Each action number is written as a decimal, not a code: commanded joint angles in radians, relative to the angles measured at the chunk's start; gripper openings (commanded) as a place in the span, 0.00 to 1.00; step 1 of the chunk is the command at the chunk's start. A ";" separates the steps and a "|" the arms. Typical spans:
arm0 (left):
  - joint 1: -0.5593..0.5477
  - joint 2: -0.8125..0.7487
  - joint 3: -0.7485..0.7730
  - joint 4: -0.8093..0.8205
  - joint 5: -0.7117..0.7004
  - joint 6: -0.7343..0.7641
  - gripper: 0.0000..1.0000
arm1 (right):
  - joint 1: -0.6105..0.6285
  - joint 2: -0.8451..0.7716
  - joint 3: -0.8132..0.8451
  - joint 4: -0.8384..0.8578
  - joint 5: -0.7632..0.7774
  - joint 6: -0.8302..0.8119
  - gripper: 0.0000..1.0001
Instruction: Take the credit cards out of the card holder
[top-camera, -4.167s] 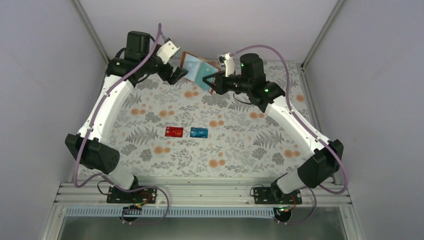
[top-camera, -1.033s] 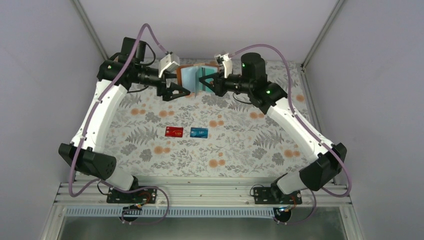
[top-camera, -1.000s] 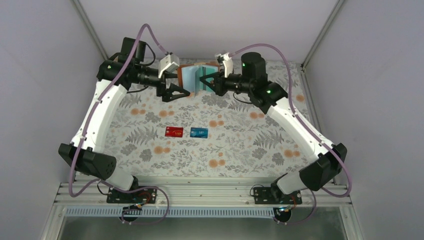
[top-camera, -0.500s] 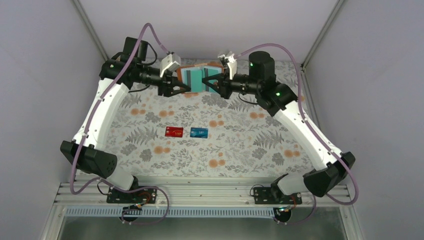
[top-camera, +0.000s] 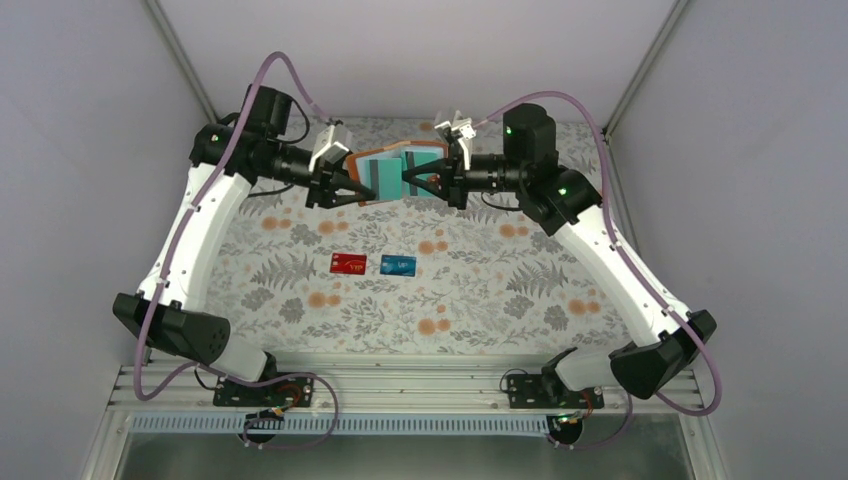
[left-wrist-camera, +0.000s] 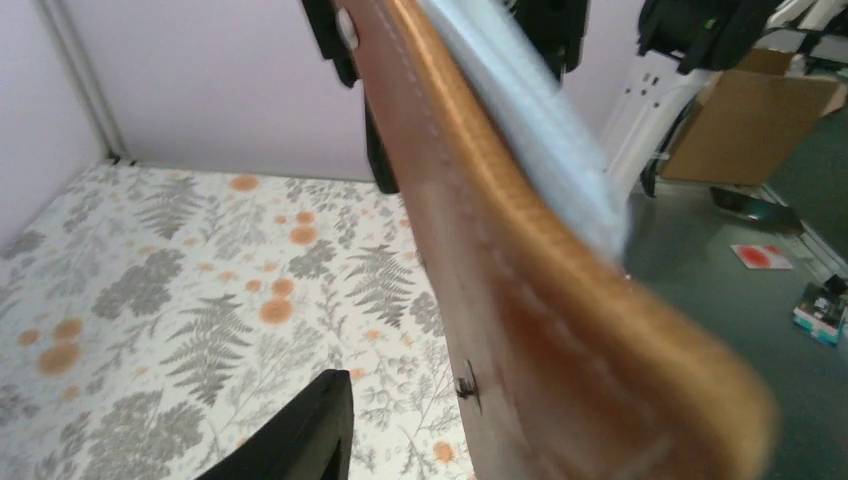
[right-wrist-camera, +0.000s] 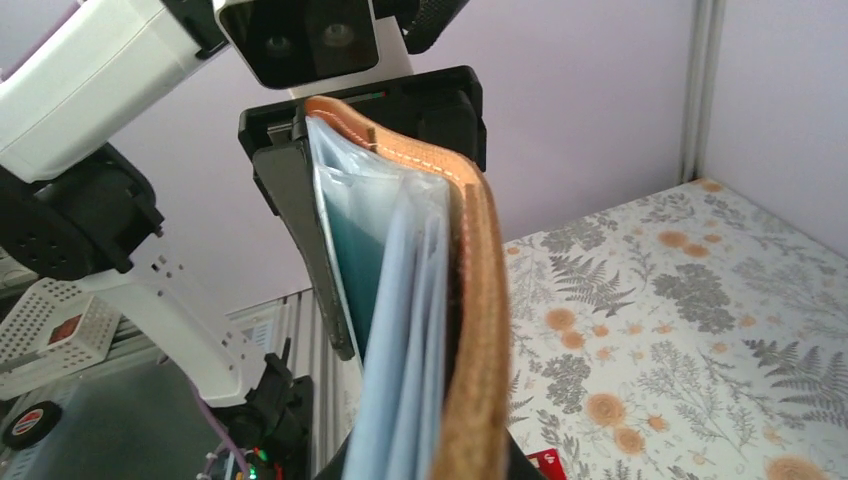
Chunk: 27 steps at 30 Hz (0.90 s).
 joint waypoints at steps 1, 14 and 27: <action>0.001 -0.019 0.009 -0.056 0.111 0.121 0.43 | 0.011 -0.006 0.004 -0.017 -0.062 -0.018 0.04; 0.001 -0.058 -0.152 0.174 0.201 -0.135 0.02 | 0.000 0.004 0.002 -0.016 -0.014 0.011 0.19; 0.004 -0.082 -0.246 0.354 0.010 -0.373 0.02 | -0.125 -0.189 -0.039 -0.050 0.065 -0.002 0.51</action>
